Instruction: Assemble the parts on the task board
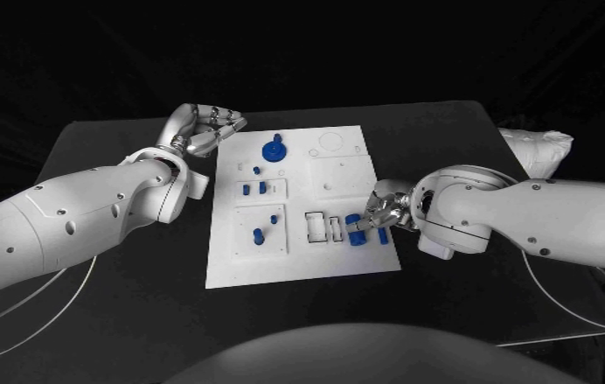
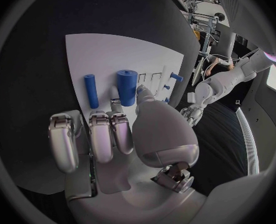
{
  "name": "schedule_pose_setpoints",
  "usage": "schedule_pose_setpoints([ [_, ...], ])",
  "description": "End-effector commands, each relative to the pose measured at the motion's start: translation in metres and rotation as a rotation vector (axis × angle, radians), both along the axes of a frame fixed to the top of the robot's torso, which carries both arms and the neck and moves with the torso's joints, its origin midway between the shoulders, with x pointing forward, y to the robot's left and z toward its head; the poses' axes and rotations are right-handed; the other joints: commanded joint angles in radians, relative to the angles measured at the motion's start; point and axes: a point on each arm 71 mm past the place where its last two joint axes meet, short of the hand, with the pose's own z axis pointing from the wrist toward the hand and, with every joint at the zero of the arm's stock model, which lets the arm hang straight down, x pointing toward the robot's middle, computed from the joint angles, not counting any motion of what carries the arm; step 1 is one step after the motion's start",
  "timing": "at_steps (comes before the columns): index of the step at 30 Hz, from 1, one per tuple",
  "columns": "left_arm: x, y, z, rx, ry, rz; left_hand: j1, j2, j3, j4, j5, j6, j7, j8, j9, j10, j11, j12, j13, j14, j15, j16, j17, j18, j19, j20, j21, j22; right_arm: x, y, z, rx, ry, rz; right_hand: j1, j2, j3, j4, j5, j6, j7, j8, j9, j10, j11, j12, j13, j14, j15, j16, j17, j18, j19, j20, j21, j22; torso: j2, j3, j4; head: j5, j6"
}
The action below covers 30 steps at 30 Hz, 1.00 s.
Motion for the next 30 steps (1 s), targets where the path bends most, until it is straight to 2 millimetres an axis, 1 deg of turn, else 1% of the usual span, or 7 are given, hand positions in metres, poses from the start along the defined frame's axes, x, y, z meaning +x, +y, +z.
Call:
schedule_pose_setpoints([
  [1, -0.001, -0.003, 0.0, -0.006, -0.001, -0.026, 0.001, 0.01, -0.007, 0.001, 0.004, 0.004, -0.001, -0.004, -0.001, -0.002, -0.006, -0.002, -0.001, 0.083, -0.005, -0.001, 0.209, 0.0, 0.081, -0.004, -0.006, 0.253, -0.003, 0.004, -0.007, -0.028, 0.047, 0.019, 0.0, 0.014, 0.01, -0.001, -0.005, -0.01, -0.001, -0.009, -0.004, 0.103, -0.001, 0.003, 0.263, 0.104, -0.001, 0.004, 0.263, -0.007, 0.105, -0.007, 0.004, 0.263, 0.0, -0.0005, 0.0005, 0.008, 0.0],
  [5, -0.001, -0.003, 0.0, -0.006, 0.0, -0.027, 0.001, 0.01, -0.007, 0.001, 0.004, 0.004, -0.001, -0.004, -0.001, -0.002, -0.006, -0.002, -0.001, 0.083, -0.005, -0.001, 0.209, 0.0, 0.081, -0.004, -0.006, 0.253, -0.004, 0.009, -0.011, -0.028, 0.063, 0.031, -0.002, 0.022, 0.018, -0.002, -0.006, -0.014, 0.0, -0.011, -0.001, 0.103, 0.0, 0.003, 0.263, 0.104, 0.0, 0.004, 0.263, -0.007, 0.105, -0.006, 0.004, 0.263, 0.0, -0.0001, -0.0006, 0.002, 0.0],
  [11, -0.001, -0.003, 0.0, -0.007, 0.002, -0.029, 0.001, 0.011, -0.008, 0.001, 0.004, 0.005, -0.001, -0.004, -0.001, -0.002, -0.006, -0.002, -0.001, 0.083, -0.005, -0.001, 0.209, 0.0, 0.081, -0.004, -0.006, 0.253, -0.005, 0.013, -0.015, -0.025, 0.073, 0.038, -0.004, 0.025, 0.023, -0.004, -0.007, -0.02, 0.002, -0.015, 0.001, 0.103, 0.002, 0.003, 0.263, 0.104, 0.001, 0.004, 0.263, -0.007, 0.105, -0.005, 0.004, 0.263, 0.001, -0.0003, 0.0, 0.007, 0.0],
  [13, -0.001, -0.003, 0.0, -0.006, 0.003, -0.029, 0.001, 0.011, -0.008, 0.001, 0.004, 0.005, -0.001, -0.004, -0.001, -0.002, -0.006, -0.002, -0.001, 0.083, -0.005, -0.001, 0.209, 0.0, 0.081, -0.004, -0.006, 0.253, -0.006, 0.013, -0.016, -0.024, 0.074, 0.039, -0.004, 0.026, 0.024, -0.005, -0.007, -0.021, 0.003, -0.016, 0.001, 0.103, 0.002, 0.003, 0.263, 0.104, 0.001, 0.004, 0.263, -0.007, 0.105, -0.005, 0.004, 0.263, 0.0, -0.0003, 0.0003, 0.002, 0.0],
  [19, -0.001, -0.003, 0.0, -0.006, 0.003, -0.029, 0.001, 0.011, -0.008, 0.001, 0.004, 0.005, -0.001, -0.004, -0.001, -0.002, -0.006, -0.002, -0.001, 0.083, -0.005, -0.001, 0.209, 0.0, 0.081, -0.004, -0.006, 0.253, -0.006, 0.016, -0.017, -0.019, 0.074, 0.039, -0.003, 0.027, 0.028, -0.009, -0.007, -0.028, 0.005, -0.021, 0.002, 0.103, 0.004, 0.003, 0.263, 0.104, 0.002, 0.004, 0.263, -0.007, 0.105, -0.004, 0.004, 0.263, 0.0, 0.0002, -0.0008, 0.002, 0.0],
  [23, -0.001, -0.004, 0.0, -0.007, 0.004, -0.031, 0.001, 0.011, -0.008, 0.001, 0.004, 0.005, -0.001, -0.004, -0.001, -0.002, -0.006, -0.002, -0.001, 0.083, -0.005, -0.001, 0.209, 0.0, 0.081, -0.004, -0.006, 0.253, -0.006, 0.017, -0.018, -0.014, 0.076, 0.036, -0.009, 0.025, 0.036, -0.016, -0.008, -0.053, 0.015, -0.039, 0.001, 0.103, 0.013, 0.003, 0.263, 0.104, 0.008, 0.004, 0.263, -0.007, 0.105, 0.001, 0.004, 0.263, 0.0, 0.0002, 0.0022, -0.001, 0.0],
  [30, -0.001, -0.003, 0.0, -0.006, 0.004, -0.03, 0.001, 0.011, -0.008, 0.001, 0.004, 0.005, -0.001, -0.004, -0.001, -0.002, -0.006, -0.002, -0.001, 0.083, -0.005, -0.001, 0.209, 0.0, 0.081, -0.004, -0.006, 0.253, -0.005, 0.017, -0.019, -0.008, 0.082, 0.029, -0.008, 0.018, 0.05, -0.033, -0.012, -0.077, 0.028, -0.062, -0.006, 0.103, 0.025, 0.003, 0.263, 0.104, 0.019, 0.004, 0.263, -0.007, 0.105, 0.01, 0.004, 0.263, 0.001, -0.0003, 0.0002, 0.002, 0.0],
])
